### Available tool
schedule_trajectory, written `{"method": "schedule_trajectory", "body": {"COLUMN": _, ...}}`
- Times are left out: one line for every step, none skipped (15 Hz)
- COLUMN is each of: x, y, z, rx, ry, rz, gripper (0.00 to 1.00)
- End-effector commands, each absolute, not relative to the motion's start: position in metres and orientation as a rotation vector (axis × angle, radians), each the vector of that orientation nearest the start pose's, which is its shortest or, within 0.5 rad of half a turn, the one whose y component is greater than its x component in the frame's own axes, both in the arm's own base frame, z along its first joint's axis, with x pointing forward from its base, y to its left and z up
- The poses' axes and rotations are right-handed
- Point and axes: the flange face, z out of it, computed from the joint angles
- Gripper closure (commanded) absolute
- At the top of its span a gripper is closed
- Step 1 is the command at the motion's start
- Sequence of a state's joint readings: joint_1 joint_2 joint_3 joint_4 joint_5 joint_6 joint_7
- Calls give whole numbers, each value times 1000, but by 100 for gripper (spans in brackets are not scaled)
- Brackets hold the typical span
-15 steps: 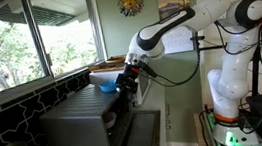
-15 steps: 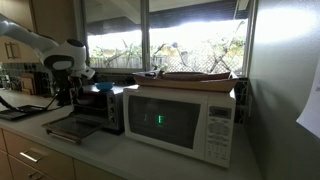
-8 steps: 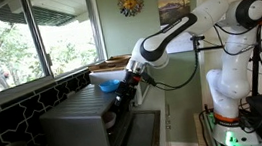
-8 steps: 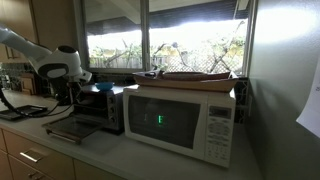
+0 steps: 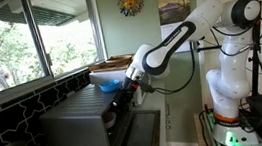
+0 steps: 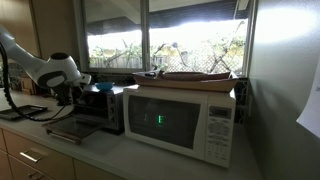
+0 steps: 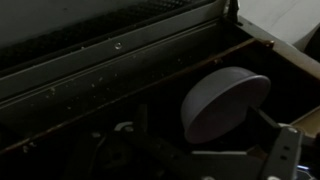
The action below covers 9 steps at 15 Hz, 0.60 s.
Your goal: Remove the two bowls from the toaster oven and stack them together on top of the oven
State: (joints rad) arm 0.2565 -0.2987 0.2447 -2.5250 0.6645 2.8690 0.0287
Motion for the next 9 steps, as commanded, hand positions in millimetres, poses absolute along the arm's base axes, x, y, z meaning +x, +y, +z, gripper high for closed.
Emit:
{"method": "schedule_trajectory", "body": {"x": 427, "y": 200, "z": 433, "rx": -2630, "ry": 174, "rz": -774, "gripper": 0}}
{"method": "schedule_trajectory", "body": {"x": 429, "y": 201, "z": 432, "rx": -2633, "ry": 183, "rz": -781, "gripper": 0}}
{"method": "schedule_trajectory", "body": {"x": 430, "y": 201, "z": 431, "rx": -2635, "ry": 196, "rz": -793, "gripper": 0}}
{"method": "schedule_trajectory", "body": {"x": 431, "y": 201, "z": 428, "rx": -2640, "ry": 208, "rz": -802, "gripper": 0}}
{"method": "schedule_trajectory", "body": {"x": 431, "y": 200, "z": 426, "rx": -2646, "ry": 221, "rz": -807, "gripper": 0}}
{"method": "schedule_trajectory", "body": {"x": 431, "y": 200, "z": 424, "rx": -2657, "ry": 239, "rz": -805, "gripper": 0}}
{"method": "schedule_trajectory", "body": {"x": 431, "y": 200, "z": 424, "rx": -2663, "ry": 250, "rz": -809, "gripper": 0}}
{"method": "schedule_trajectory", "body": {"x": 431, "y": 201, "z": 424, "rx": -2669, "ry": 254, "rz": -815, "gripper": 0}}
{"method": "schedule_trajectory", "body": {"x": 431, "y": 202, "z": 424, "rx": -2669, "ry": 258, "rz": -831, "gripper": 0}}
